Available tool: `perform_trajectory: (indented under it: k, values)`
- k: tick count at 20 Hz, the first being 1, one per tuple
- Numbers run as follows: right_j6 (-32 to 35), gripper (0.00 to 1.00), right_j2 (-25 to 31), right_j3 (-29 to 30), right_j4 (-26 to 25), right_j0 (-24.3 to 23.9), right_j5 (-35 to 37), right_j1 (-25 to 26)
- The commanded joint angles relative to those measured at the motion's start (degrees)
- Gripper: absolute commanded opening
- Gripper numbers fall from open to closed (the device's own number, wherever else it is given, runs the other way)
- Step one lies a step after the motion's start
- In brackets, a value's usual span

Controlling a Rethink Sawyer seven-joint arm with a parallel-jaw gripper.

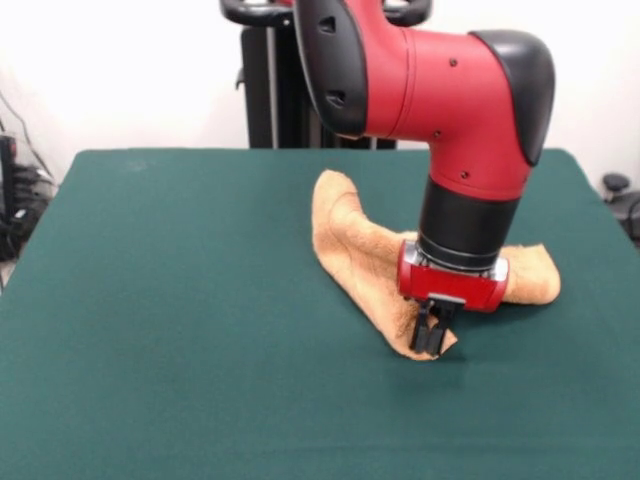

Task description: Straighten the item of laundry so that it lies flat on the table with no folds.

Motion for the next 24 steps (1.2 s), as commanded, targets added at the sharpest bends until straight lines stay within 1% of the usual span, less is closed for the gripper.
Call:
perform_trajectory:
  k: [1,4,6,8,12,15,17,19,21,24]
  values:
    - [3.1,0.00,5.4,2.2,2.6,0.0,8.1,2.7]
    - [1.0,0.00,5.3,5.5,2.9,-0.3,13.5,-2.4]
    - [-0.7,0.00,5.1,8.8,3.3,-0.5,18.3,-8.1]
    - [-2.4,0.00,5.1,10.6,3.7,-0.8,23.4,-12.5]
    - [-4.3,0.00,5.4,12.7,4.2,-1.4,31.6,-18.4]
    - [-5.0,0.00,5.7,14.4,4.2,-1.9,35.0,-21.7]
    - [-5.2,0.00,6.2,15.5,4.1,-2.4,35.5,-22.9]
    - [-4.9,0.00,6.8,16.9,4.0,-3.0,33.8,-22.9]
    - [-4.1,0.00,7.5,18.2,3.6,-3.5,30.3,-21.9]
    - [-2.4,0.00,8.0,20.0,2.2,-4.0,22.7,-19.7]
